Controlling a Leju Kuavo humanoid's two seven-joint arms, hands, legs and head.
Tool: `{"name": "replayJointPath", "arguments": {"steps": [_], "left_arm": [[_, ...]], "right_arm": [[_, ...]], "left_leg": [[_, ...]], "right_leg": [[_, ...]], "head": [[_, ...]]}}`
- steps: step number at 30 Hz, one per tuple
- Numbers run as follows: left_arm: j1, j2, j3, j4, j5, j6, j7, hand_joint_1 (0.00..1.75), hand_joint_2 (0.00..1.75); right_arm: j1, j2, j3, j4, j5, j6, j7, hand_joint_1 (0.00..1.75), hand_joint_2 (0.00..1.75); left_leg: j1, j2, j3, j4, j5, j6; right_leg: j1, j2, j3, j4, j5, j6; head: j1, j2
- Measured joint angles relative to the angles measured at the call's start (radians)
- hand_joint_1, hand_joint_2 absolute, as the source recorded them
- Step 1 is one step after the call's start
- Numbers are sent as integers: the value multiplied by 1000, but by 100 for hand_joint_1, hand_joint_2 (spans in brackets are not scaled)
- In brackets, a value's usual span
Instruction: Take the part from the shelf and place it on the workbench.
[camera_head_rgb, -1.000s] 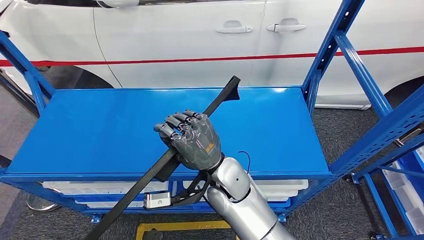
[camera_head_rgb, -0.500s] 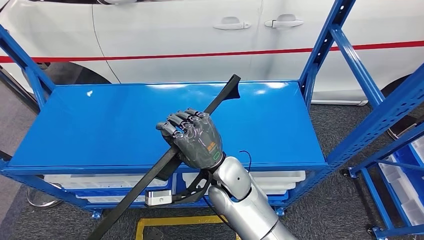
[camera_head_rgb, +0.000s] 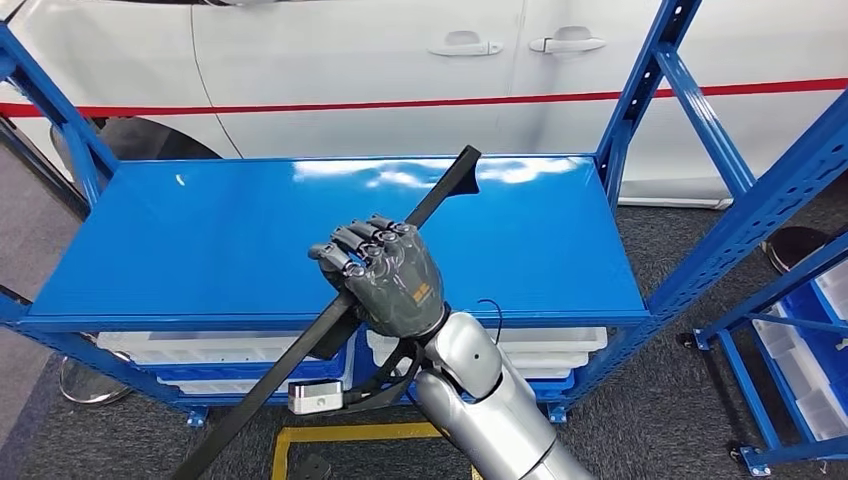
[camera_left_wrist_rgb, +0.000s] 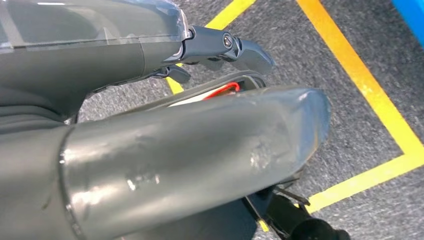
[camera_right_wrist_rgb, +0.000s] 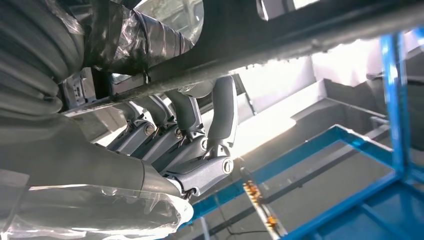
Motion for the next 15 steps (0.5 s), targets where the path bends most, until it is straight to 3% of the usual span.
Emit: {"name": "replayJointPath", "arguments": {"steps": [2,4,6,7,8,9,12,15], "left_arm": [[-1,0,-1,0,0,0,0,0,0],[-2,0,-1,0,0,1,1,0,0],[-2,0,-2,0,0,1,1,0,0],[-2,0,-2,0,0,1,1,0,0],[-2,0,-2,0,0,1,2,0,0],[-1,0,-2,0,0,1,2,0,0],[-2,0,-5,0,0,0,2,0,0],[-2,0,-7,0,0,0,3,0,0]], "right_arm": [[0,0,0,-3,0,0,0,175,175],[-1,-1,0,-6,0,0,0,175,175],[0,-2,0,-7,0,0,0,175,175],[1,-4,0,-7,0,0,0,175,175],[1,-5,0,-7,0,0,0,175,175],[2,-6,0,-7,0,0,0,175,175],[1,-7,0,-8,3,0,-1,175,175],[2,-6,0,-12,11,0,-3,175,175]], "left_leg": [[2,3,-2,-14,18,14],[5,7,-11,-24,34,24],[3,8,-27,-23,44,29],[2,8,-35,-22,48,29],[2,8,-42,-19,52,28],[2,8,-50,-14,55,27],[-1,8,-68,4,58,19],[-3,8,-77,9,67,2]], "right_leg": [[-1,1,-8,13,-14,11],[-2,1,-42,94,-78,17],[-3,1,-85,211,-147,21],[-3,1,-93,246,-160,22],[-4,1,-85,247,-156,23],[-4,0,-56,210,-136,22],[-2,0,52,35,-78,10],[3,2,59,3,-66,-6]], "head": [[0,0],[0,0],[0,0],[0,0],[0,0],[0,0],[0,0],[0,0]]}}
